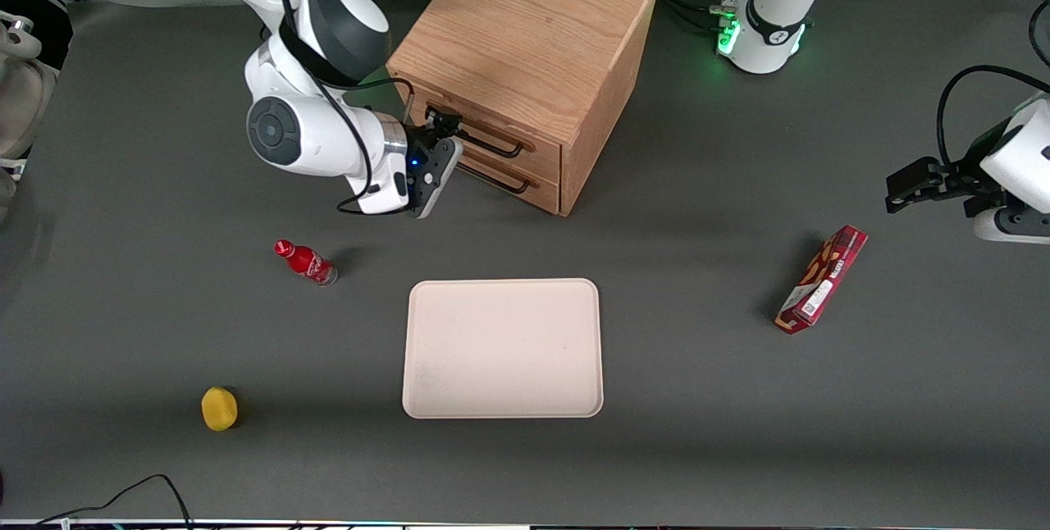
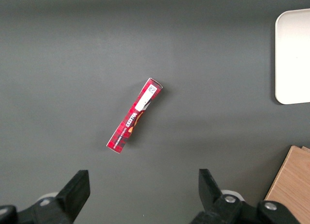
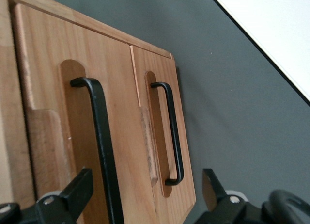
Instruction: Open upper drawer
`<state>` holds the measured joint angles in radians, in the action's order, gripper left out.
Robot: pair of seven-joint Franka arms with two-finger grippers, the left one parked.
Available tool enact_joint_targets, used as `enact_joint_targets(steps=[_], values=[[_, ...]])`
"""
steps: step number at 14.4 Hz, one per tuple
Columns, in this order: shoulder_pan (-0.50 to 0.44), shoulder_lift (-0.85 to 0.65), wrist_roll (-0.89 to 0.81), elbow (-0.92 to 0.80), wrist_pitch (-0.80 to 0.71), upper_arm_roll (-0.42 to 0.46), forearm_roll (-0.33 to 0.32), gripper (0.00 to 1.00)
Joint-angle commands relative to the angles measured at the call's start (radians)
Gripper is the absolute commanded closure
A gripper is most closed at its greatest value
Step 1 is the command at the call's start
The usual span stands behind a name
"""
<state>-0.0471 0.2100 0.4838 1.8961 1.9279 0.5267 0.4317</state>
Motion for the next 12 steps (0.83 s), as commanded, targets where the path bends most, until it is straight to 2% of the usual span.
enact_joint_targets(steps=[1,12], values=[[0.001,-0.031,-0.013,0.060,0.054,0.009,0.029,0.00],[0.001,0.000,-0.011,0.089,0.120,0.024,0.019,0.00]])
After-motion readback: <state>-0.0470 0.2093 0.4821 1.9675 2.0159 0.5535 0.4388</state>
